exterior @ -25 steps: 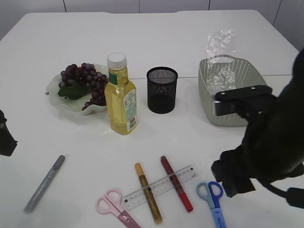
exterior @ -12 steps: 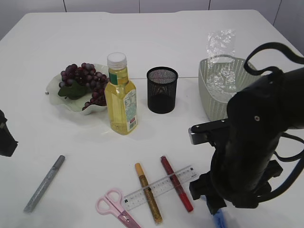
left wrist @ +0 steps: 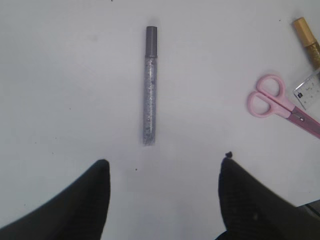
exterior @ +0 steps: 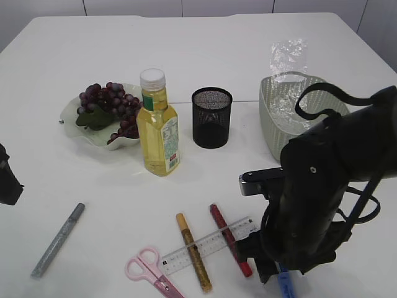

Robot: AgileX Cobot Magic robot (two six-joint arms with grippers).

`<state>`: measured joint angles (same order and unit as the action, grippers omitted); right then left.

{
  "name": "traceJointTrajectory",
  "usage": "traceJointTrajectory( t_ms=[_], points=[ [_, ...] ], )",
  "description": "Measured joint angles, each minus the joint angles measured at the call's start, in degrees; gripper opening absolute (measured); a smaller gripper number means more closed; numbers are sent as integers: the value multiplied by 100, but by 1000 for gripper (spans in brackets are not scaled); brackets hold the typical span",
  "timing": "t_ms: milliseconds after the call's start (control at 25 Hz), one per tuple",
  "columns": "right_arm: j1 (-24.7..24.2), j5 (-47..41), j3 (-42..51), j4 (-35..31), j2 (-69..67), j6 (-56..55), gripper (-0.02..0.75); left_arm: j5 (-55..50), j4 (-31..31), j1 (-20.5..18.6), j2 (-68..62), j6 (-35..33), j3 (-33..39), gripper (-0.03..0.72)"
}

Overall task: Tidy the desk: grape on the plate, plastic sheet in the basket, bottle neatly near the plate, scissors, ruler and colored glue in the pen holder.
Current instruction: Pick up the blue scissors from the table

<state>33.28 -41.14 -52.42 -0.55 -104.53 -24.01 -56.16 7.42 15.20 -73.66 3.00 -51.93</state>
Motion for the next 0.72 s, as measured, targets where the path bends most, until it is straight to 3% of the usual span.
traceJointTrajectory(
  t_ms=[720],
  points=[
    [0, 268, -32, 55, -318, -344, 473, 0, 0, 0, 0, 0, 0, 496]
  ],
)
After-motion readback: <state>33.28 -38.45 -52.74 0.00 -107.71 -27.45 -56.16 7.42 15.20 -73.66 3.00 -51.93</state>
